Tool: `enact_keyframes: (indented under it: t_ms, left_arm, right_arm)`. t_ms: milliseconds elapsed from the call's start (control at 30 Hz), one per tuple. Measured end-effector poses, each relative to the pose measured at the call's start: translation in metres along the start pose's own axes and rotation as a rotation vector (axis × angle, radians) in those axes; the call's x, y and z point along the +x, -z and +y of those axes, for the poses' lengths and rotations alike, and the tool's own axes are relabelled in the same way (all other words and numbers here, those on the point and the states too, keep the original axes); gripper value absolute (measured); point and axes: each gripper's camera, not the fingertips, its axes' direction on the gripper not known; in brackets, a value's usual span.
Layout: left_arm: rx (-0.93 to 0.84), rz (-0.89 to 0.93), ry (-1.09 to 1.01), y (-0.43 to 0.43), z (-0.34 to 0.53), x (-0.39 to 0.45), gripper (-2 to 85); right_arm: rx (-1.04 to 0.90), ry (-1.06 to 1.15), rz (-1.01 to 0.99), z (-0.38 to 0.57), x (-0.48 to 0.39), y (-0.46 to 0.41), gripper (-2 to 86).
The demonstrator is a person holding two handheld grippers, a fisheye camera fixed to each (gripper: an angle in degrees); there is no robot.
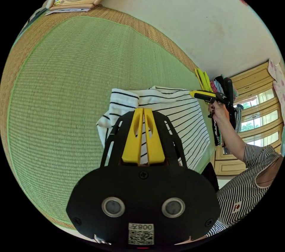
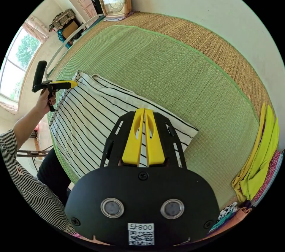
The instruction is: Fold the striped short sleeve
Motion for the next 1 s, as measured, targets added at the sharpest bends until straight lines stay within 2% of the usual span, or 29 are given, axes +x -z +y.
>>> enact_keyframes:
  t_ms: [200, 333, 433, 467, 533, 667, 800, 1000]
  left_arm:
    - [0.130, -0.074, 0.061, 0.029, 0.019, -0.005, 0.2]
    - [0.094, 0.041, -0.045, 0.023, 0.036, 0.018, 0.2]
    - [-0.047, -0.073, -0.091, 0.003, 0.042, 0.028, 0.2]
    - [-0.057, -0.155, -0.066, 0.003, 0.046, 0.024, 0.2]
    - [-0.006, -0.194, -0.014, 0.014, 0.052, 0.012, 0.2]
    - [0.069, -0.179, 0.138, 0.039, 0.070, -0.026, 0.3]
    - [0.108, -0.127, 0.181, 0.055, 0.091, -0.040, 0.8]
    - [0.109, 0.046, 0.215, 0.069, 0.148, -0.041, 4.9]
  right_arm:
    - [0.056, -0.043, -0.004, 0.007, 0.006, 0.009, 0.0]
    - [0.119, -0.075, -0.060, 0.039, 0.011, 0.025, 0.0]
    - [0.135, -0.092, -0.053, 0.062, 0.013, 0.029, 0.1]
    - [0.132, -0.096, -0.049, 0.066, 0.014, 0.029, 0.1]
    - [0.103, -0.129, -0.024, 0.072, 0.026, 0.023, 0.1]
    - [0.078, -0.207, -0.018, 0.068, 0.060, 0.012, 0.1]
    - [0.083, -0.278, -0.108, 0.066, 0.088, 0.009, 0.1]
    - [0.143, -0.250, -0.184, 0.121, 0.067, 0.038, 0.3]
